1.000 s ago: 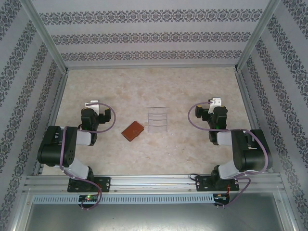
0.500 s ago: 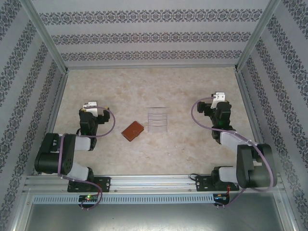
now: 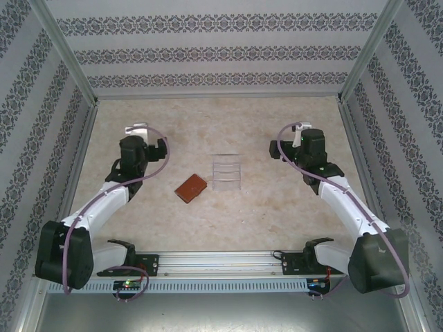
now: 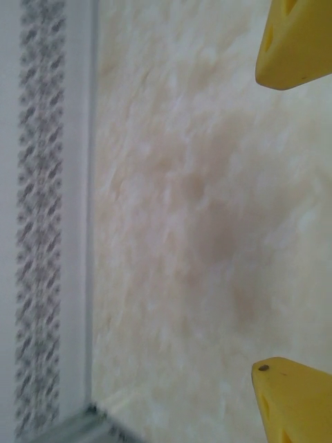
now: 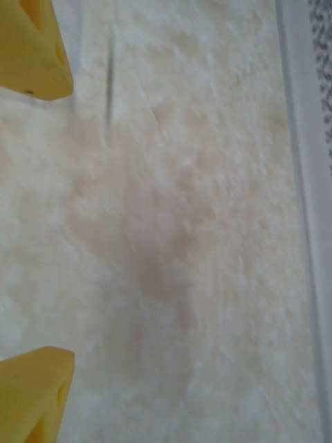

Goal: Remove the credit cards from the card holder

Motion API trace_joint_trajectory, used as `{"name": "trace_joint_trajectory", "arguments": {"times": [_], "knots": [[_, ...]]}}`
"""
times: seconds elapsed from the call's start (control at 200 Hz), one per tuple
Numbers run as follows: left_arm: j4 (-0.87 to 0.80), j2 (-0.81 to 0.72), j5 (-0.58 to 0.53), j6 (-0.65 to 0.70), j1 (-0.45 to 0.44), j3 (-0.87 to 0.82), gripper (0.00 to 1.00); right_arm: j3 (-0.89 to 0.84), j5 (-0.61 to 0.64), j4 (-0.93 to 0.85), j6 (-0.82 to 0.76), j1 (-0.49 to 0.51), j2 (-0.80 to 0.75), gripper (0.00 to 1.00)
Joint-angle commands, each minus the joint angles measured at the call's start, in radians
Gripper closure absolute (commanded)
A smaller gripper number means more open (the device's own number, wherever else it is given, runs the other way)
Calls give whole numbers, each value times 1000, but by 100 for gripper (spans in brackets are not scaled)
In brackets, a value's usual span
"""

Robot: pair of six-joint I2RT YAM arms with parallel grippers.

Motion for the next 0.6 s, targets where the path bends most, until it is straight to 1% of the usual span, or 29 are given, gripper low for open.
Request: {"name": "trace_joint_trajectory", "arguments": {"times": [0.0, 0.13, 0.25, 0.345, 0.43, 0.545, 0.595], "knots": [[-330, 48, 31, -74, -107, 115, 0, 91, -78, -253, 113, 54, 30, 11], [-459, 111, 119, -145, -212, 213, 0, 140, -155, -321, 162, 113, 72, 13], [-503, 161, 288, -255, -236, 254, 0, 167, -223, -348, 213, 163, 113, 17], [-500, 195, 389, -334, -253, 268, 1, 183, -233, -360, 244, 204, 148, 18], [-482, 220, 438, -385, -274, 276, 2, 188, -228, -353, 268, 236, 179, 20], [-395, 260, 552, -455, -295, 275, 5, 202, -231, -344, 288, 267, 230, 24], [-366, 280, 583, -485, -298, 275, 7, 208, -233, -338, 294, 282, 257, 27]]}}
